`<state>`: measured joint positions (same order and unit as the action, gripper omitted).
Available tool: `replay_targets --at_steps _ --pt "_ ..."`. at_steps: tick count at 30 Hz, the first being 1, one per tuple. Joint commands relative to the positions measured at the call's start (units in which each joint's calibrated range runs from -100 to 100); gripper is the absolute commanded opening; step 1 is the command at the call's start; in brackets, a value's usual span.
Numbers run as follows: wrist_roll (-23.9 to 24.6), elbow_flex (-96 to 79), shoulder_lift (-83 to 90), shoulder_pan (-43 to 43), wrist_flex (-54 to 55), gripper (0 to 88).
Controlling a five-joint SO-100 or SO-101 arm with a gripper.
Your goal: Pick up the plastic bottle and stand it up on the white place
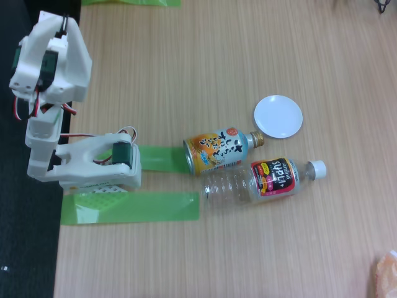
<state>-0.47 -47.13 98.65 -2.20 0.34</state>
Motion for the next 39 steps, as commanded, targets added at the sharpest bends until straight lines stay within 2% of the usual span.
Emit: replay_targets --at_steps 1,12,29,39 --pt "0.08 1.09 -0.08 0.35 -0.43 1.2" --pt "0.08 5.80 -2.69 0.35 -0.77 1.2" --pt "-0.03 30.15 -39.31 0.35 -0.08 1.2" --pt "0.50 33.05 -50.40 -0.31 0.18 1.3"
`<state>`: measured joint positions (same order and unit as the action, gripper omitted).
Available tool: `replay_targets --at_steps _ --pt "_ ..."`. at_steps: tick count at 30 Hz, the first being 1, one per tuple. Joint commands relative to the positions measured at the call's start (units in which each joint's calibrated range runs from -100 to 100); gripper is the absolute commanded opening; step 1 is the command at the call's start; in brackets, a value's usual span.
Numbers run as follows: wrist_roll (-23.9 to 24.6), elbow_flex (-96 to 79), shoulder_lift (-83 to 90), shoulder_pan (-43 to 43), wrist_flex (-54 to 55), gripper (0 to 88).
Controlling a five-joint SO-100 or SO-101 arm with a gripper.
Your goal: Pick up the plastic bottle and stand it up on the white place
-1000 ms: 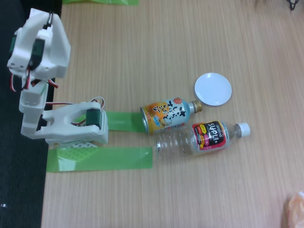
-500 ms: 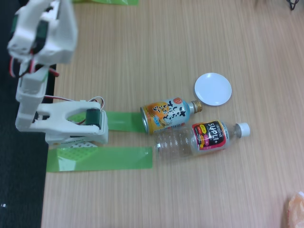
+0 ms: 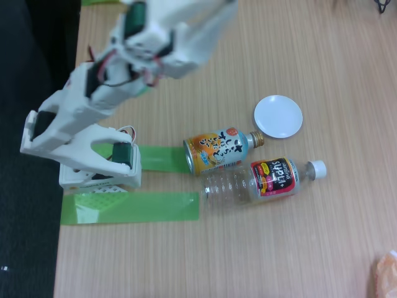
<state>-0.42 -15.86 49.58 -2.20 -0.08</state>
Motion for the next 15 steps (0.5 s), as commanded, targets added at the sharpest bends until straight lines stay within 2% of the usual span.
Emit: replay_targets --at_steps 1,9,15 --pt "0.55 1.42 -1.41 -0.31 0.60 1.3" --pt "-0.03 -1.84 0.69 -0.02 -1.20 1.3" --pt "-0.03 -1.12 0.86 0.35 -15.02 1.3"
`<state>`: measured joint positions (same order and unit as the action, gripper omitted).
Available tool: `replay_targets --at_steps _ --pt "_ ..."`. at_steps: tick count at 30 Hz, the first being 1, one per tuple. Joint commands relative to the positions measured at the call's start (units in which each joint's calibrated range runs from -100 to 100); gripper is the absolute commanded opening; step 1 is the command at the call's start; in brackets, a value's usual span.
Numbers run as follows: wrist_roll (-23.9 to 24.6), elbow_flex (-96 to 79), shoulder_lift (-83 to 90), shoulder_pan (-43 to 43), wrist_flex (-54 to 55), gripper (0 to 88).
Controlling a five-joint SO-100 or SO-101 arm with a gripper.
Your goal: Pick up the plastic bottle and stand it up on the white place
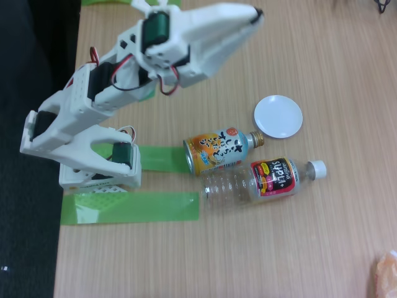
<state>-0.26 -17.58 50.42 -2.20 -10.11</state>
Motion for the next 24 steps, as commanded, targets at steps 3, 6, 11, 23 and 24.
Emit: replay_targets --at_steps 3,6,11,23,24 --pt "-0.24 0.24 -0.40 1.17 -6.71 1.3" --pt "-2.28 0.87 -3.51 1.39 -6.71 1.3" --pt "-9.79 6.22 -11.91 1.46 -6.54 1.4" --pt "-20.60 21.70 -31.23 1.54 -6.71 1.4" --pt "-20.60 22.78 -32.24 1.61 -6.71 1.4"
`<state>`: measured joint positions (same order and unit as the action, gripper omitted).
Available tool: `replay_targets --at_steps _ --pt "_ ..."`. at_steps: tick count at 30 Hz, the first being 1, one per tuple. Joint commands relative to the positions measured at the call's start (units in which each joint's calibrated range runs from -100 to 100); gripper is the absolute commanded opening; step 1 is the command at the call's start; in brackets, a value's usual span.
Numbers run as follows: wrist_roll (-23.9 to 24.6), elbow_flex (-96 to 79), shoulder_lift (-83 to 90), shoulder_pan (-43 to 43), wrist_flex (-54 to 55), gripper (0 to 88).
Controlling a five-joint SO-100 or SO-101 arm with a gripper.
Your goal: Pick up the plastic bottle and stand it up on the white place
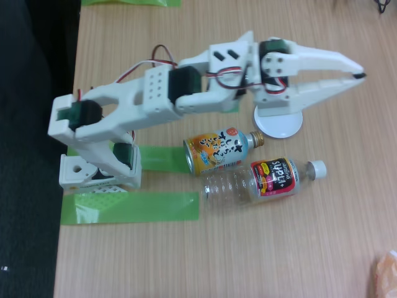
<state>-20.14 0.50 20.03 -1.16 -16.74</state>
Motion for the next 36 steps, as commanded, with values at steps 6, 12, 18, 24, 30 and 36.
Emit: replay_targets --at_steps 6,12,18,24,30,36 --pt "-0.72 7.61 -3.95 0.64 -0.69 1.4" --pt "-0.72 7.52 -3.95 0.42 -0.52 1.4" --pt "-0.72 7.33 -4.62 0.57 -0.77 1.4" --pt "-5.18 7.15 -7.48 -0.03 -0.86 5.3" --pt "-9.02 7.33 -13.10 -0.10 -6.52 15.5" --pt "-10.75 6.79 -16.88 0.20 -16.05 15.7"
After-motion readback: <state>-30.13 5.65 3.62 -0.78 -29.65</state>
